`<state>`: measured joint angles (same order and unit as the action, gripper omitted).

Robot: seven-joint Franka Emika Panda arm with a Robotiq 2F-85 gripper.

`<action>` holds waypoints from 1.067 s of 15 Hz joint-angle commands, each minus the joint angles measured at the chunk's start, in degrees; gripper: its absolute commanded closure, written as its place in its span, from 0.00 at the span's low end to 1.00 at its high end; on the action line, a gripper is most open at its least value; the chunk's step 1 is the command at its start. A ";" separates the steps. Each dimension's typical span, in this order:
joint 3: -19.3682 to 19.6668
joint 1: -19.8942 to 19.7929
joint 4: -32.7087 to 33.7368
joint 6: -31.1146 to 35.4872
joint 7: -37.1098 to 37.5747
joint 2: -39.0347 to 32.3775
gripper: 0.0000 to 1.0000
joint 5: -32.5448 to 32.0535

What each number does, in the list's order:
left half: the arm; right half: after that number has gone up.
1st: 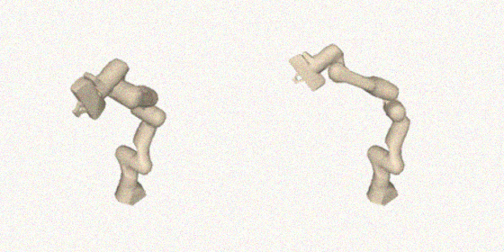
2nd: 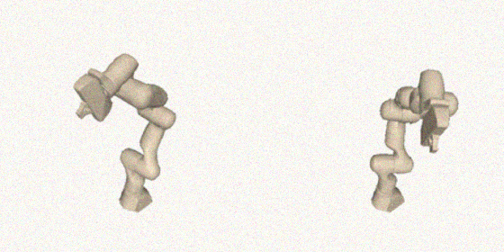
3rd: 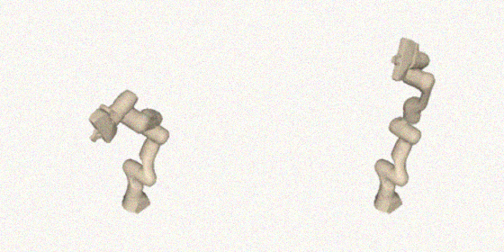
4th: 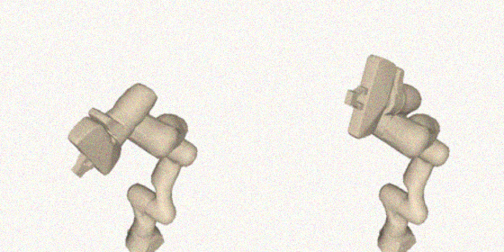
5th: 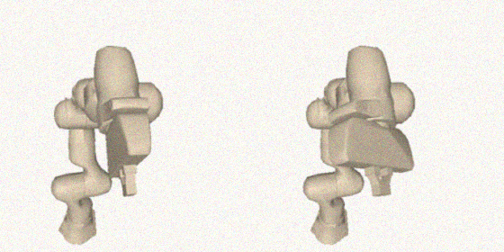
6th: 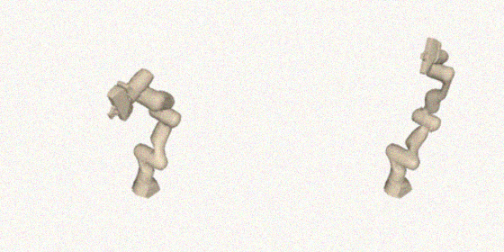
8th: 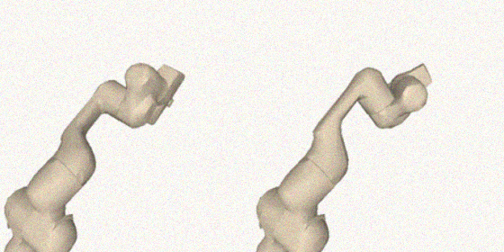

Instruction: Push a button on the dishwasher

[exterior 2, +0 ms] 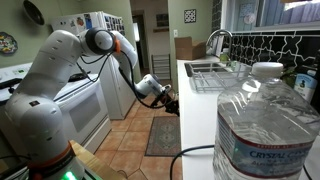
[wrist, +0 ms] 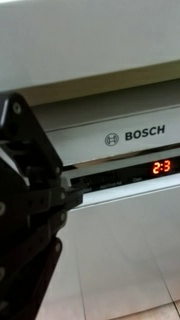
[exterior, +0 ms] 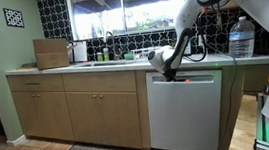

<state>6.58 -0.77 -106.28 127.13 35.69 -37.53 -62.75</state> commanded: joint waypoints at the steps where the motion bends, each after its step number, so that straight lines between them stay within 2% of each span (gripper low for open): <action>1: 0.46 -0.06 1.94 1.12 -1.40 -2.09 1.00 -0.92; 16: 0.92 -0.25 6.40 2.51 -3.18 -6.12 1.00 -0.56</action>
<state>6.85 -0.76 -101.35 128.06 33.54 -41.98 -62.75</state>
